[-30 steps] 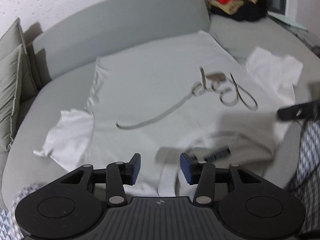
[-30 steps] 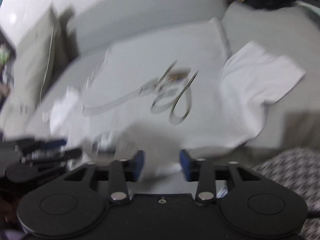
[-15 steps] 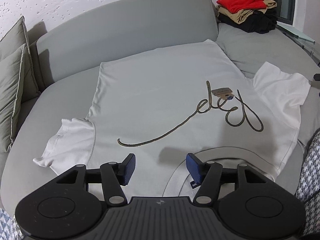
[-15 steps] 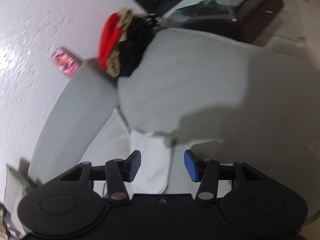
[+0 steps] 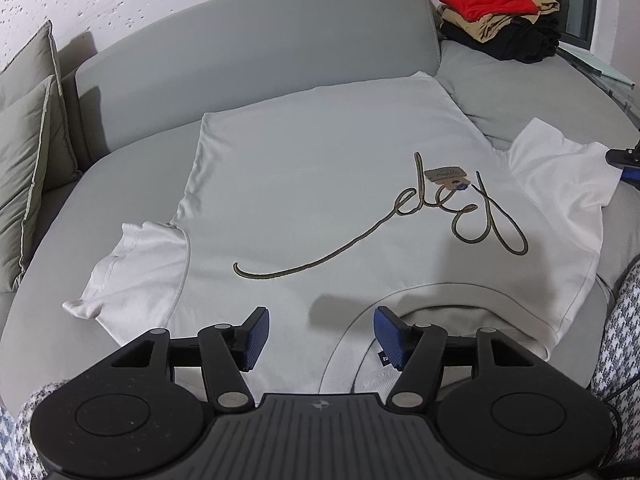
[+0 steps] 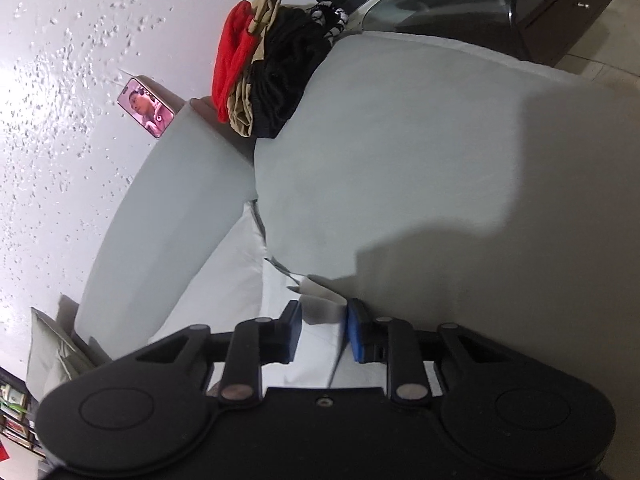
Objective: Fold clothes
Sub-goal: 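Grasp the T-shirt fabric near the logo with the right tool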
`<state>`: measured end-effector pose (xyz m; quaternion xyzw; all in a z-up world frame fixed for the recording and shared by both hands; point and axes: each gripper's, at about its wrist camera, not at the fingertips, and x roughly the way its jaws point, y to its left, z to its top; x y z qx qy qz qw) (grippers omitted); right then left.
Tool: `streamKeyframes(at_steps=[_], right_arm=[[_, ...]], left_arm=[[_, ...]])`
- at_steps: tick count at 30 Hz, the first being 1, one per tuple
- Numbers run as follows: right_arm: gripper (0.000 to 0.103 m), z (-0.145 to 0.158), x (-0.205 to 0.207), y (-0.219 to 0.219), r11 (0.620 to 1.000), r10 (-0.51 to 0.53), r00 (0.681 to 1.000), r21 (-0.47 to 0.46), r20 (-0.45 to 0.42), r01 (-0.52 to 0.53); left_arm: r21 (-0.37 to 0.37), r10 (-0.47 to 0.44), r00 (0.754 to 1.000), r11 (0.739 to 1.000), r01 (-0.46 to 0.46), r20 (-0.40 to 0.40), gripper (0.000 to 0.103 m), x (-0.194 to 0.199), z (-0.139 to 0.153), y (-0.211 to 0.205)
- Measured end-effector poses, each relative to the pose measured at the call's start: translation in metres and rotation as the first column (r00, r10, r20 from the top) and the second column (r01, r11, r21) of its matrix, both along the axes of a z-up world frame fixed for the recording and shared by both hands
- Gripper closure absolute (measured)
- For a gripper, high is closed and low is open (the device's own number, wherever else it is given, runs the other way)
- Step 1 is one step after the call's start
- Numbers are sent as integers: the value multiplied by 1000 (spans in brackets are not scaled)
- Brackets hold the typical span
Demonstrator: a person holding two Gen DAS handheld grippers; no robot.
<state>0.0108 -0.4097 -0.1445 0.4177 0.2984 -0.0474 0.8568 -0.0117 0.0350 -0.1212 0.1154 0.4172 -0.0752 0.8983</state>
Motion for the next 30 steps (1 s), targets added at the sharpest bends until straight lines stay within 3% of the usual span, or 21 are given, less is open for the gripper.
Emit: streamKeyframes(at_steps=[2,6,8,13,16,20,26,28,30], right_arm=[[99,1,0,2,1000,4,1000,-6,-5,-4],[100,9,-3,8,999,-39,999,-36,5,39],[100,19,0,18,995,-37,999,-95,11,38],[100,53,15,69,950,95,995,-302,37,-79],[100,68,23,115,864,228,974,-464,15,-195],[100,65,25,179,685,407,910,-636,-71,-356],[100,27,18,238,445,571,780,-701,-257,-557],[95,18,17,241,412,597,737,-667,-317,-621],[74,18,14,231,449,608,727,-617,-319,-646]], left_arm=[[0,0,1000,1000,0,1,43,0,0,1],[-4,3,1000,1000,-3,2,43,0,-1,4],[-10,8,1000,1000,-8,2,43,0,-1,6],[-21,14,1000,1000,-14,7,43,-1,-1,10],[-25,20,1000,999,-20,8,43,-1,-1,12],[-29,32,999,999,-32,6,43,-1,-1,16],[-33,49,999,998,-50,-7,43,1,-4,20],[-26,50,999,998,-50,-8,43,1,-4,20],[-17,48,999,999,-49,-7,43,1,-5,19]])
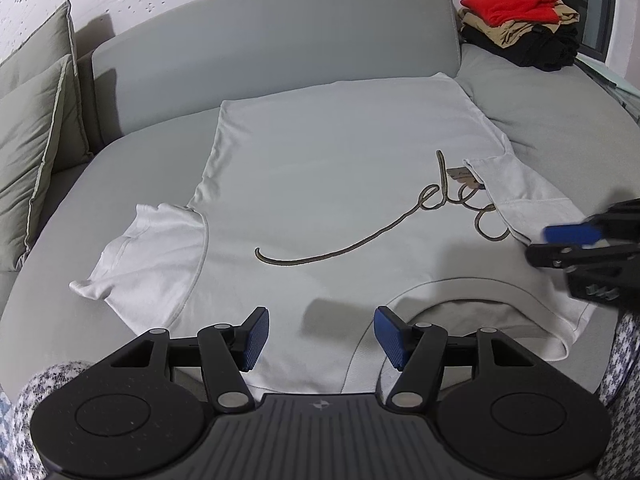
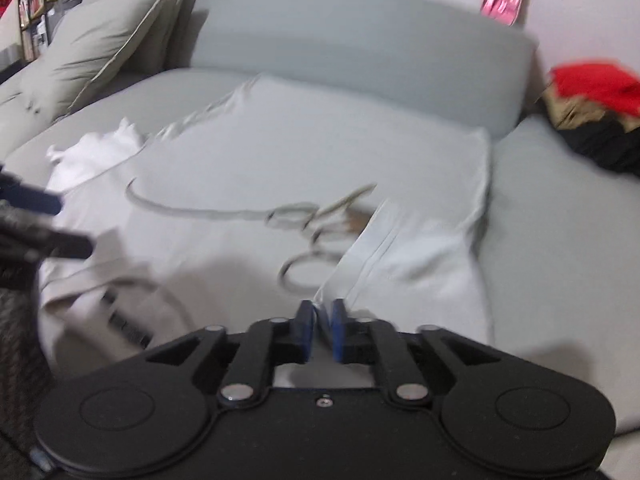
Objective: Fold clothes
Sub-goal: 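Grasp the T-shirt fabric near the logo with the right tool, then fold the grasped side of the T-shirt inward over the logo with the right tool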
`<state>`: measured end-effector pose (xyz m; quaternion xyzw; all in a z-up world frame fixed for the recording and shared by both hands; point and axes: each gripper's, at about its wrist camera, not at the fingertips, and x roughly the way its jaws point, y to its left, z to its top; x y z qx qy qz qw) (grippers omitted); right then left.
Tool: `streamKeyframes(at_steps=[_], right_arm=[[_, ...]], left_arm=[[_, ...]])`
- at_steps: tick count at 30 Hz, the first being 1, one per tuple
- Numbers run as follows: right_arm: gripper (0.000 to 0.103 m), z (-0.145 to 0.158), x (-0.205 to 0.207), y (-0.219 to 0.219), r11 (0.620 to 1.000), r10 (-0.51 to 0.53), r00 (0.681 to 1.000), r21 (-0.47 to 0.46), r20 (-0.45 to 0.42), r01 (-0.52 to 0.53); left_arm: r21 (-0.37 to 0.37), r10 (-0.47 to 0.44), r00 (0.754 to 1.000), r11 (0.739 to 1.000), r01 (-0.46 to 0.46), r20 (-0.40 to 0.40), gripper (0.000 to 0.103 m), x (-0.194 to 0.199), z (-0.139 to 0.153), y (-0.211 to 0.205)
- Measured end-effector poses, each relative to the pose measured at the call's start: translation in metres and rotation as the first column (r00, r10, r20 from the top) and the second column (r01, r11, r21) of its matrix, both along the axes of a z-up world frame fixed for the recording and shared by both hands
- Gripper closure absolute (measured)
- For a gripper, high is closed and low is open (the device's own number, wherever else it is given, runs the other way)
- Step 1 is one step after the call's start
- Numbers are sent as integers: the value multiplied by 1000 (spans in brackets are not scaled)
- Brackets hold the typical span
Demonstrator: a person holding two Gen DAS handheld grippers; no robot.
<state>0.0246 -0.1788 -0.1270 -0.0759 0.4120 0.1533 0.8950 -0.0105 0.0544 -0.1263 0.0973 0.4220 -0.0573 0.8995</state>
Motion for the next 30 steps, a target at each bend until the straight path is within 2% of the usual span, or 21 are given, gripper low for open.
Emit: streamKeyframes(at_steps=[2,4,5,6,8,10,13,16,18,21,22,24,27,30], right_arm=[[73,7,-1,-23,992,-73,997,99,-5,73],[76,14,4,-49,960,-224,974,170,-7,222],[88,18,7,-62,934,-298,954,205,-12,294],[92,19,11,-76,902,-373,927,225,-27,370],[92,12,26,-96,849,-468,880,233,-83,474],[92,0,41,-97,848,-472,872,204,-133,490],[94,-22,49,-81,876,-468,861,20,-198,481],[101,-20,34,-71,873,-487,847,-117,-211,473],[101,-19,23,-71,877,-480,846,-146,-234,457],[100,-8,13,-78,864,-502,823,-121,-266,488],[98,-2,10,-79,857,-513,821,-98,-251,505],[93,13,7,-77,858,-505,840,-10,-197,514],[93,26,15,-69,855,-463,873,182,-154,486],[93,20,49,-54,845,-450,883,257,-134,470]], left_arm=[[-1,2,1000,1000,-2,-1,43,1,0,0],[-6,6,1000,1000,-6,-4,43,2,-1,0],[-6,6,1000,1000,-6,-5,43,3,-1,0],[-1,4,1000,1000,-4,-6,43,4,-2,-2],[9,-2,1000,1000,2,-8,43,4,-3,-5],[19,-10,1000,1000,10,-6,43,3,-4,-8],[28,-8,1000,1000,9,-10,43,3,-5,-7],[26,-3,1000,1000,3,-17,43,4,-8,-4],[28,-3,1000,1000,4,-18,43,3,-10,-3],[39,-10,1000,999,10,-11,43,2,-11,-4],[46,-13,1000,999,13,2,43,0,-9,-4],[64,-13,999,998,11,36,43,0,-6,-4],[91,2,998,996,-8,57,43,12,-1,-3],[104,14,999,994,-18,39,43,29,-6,-5]])
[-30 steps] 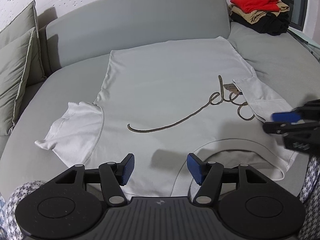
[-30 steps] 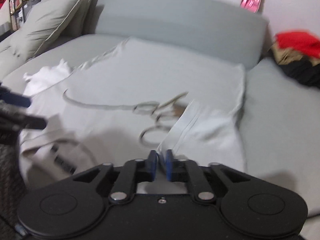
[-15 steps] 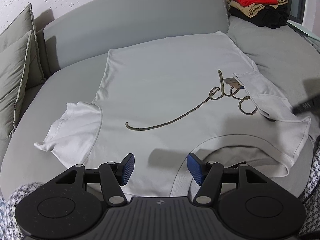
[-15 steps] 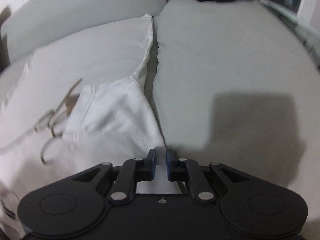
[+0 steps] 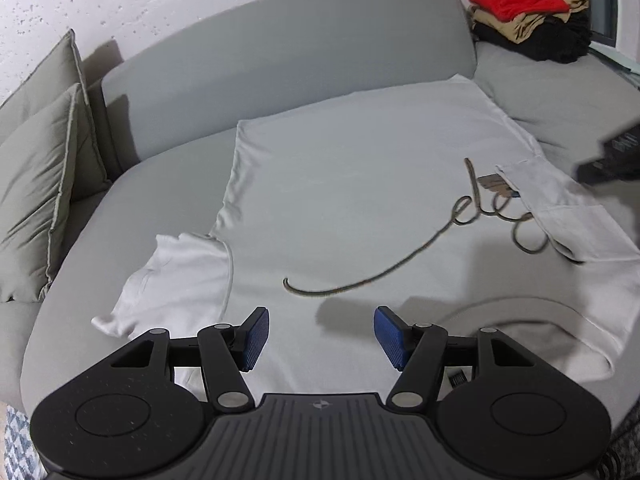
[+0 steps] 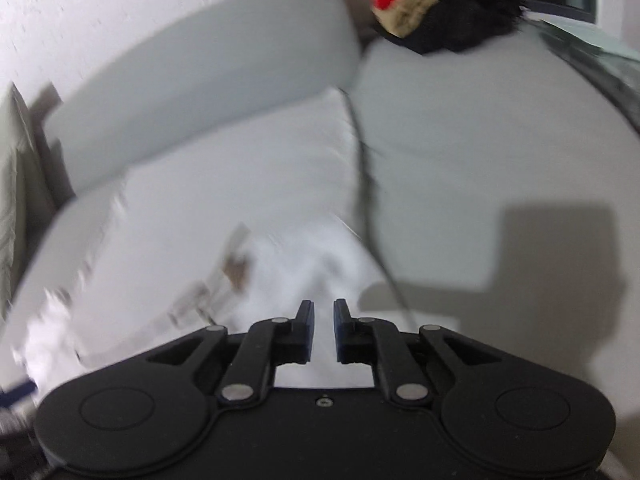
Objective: Fold clothes
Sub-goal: 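Fold the grasped side of the T-shirt inward over the logo with the right tool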
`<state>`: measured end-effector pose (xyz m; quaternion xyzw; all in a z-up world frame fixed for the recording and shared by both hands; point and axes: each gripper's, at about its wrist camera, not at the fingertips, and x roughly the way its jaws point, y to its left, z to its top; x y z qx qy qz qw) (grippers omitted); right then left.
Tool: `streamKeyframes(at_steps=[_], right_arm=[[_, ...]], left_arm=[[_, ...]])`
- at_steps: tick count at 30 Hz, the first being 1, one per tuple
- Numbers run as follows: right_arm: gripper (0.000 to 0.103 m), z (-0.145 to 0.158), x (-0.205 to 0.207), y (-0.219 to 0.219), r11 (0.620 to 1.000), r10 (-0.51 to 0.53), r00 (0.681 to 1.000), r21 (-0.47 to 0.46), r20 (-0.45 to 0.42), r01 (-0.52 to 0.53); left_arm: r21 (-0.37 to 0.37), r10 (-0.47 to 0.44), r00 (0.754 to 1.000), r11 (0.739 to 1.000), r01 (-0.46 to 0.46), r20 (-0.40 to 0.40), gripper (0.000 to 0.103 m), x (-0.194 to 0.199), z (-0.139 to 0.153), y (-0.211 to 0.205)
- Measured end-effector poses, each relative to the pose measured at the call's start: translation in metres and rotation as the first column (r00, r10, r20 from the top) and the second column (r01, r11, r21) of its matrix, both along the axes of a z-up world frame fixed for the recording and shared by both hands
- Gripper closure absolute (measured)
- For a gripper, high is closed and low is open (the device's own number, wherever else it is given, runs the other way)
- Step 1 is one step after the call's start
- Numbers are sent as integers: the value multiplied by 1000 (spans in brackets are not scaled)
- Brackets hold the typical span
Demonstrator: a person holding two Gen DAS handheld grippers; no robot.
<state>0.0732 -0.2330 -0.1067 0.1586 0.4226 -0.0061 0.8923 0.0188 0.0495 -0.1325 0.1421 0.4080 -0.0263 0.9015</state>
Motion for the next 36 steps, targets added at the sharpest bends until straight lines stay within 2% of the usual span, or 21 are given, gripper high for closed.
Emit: streamKeyframes(at_steps=[2,3,5,7,9,12,15,17,18,21,23,25,26,27,28,29,31,35,36], right_arm=[[92,-14,23,10,1000,2,1000,13,-22,-2],[92,-26,31,16,1000,2,998,10,-64,-1],[92,-40,25,25,1000,0,995,1,-100,0],[92,-34,4,32,1000,23,996,5,-86,-23],[92,-24,-22,30,996,60,993,69,-106,-53],[90,-5,-54,12,991,27,998,129,-62,-19],[87,0,-59,5,988,18,999,154,-51,-10],[87,-5,-55,14,988,59,997,144,-52,-51],[87,-11,-50,20,989,86,995,126,-57,-79],[84,-27,-58,41,982,174,978,100,-115,-163],[84,-27,-71,50,977,208,970,75,-124,-200],[81,-17,-81,51,974,219,967,91,-127,-209],[75,-12,-83,51,969,227,968,124,-112,-213],[65,-7,-84,51,963,236,968,156,-83,-221],[56,-2,-84,53,958,241,969,175,-51,-229],[45,2,-83,57,955,244,969,178,-27,-236],[41,5,-78,67,950,260,966,178,5,-257],[41,4,-69,81,936,269,963,232,10,-264],[41,4,-68,84,934,270,963,240,11,-265]], left_arm=[[23,13,999,1000,-12,-40,43,8,-12,-1],[34,20,998,999,-18,-63,43,10,-19,-1],[32,30,997,999,-28,-70,42,2,-24,2],[16,30,997,999,-29,-64,42,-9,-18,6],[-13,33,998,999,-34,-53,42,-20,-8,11],[-66,43,999,997,-44,-23,41,-30,3,17],[-78,61,996,995,-66,-65,43,-20,-5,14],[-74,66,992,994,-75,-111,45,-16,-17,10],[-72,70,992,994,-78,-107,45,-19,-19,8],[-75,39,993,996,-48,-113,45,-34,-13,10],[-101,26,992,994,-39,-127,41,-44,-9,18],[-133,54,993,989,-68,-106,39,-51,-4,32],[-148,83,993,984,-95,-81,39,-53,0,41],[-154,126,991,979,-133,-53,38,-54,3,50],[-154,179,984,971,-181,-25,34,-53,6,61],[-159,227,974,962,-224,-1,22,-51,8,71],[-168,315,948,938,-304,42,0,-47,13,91],[-116,370,929,924,-365,25,1,-30,12,112],[-100,367,930,926,-364,11,1,-25,13,114]])
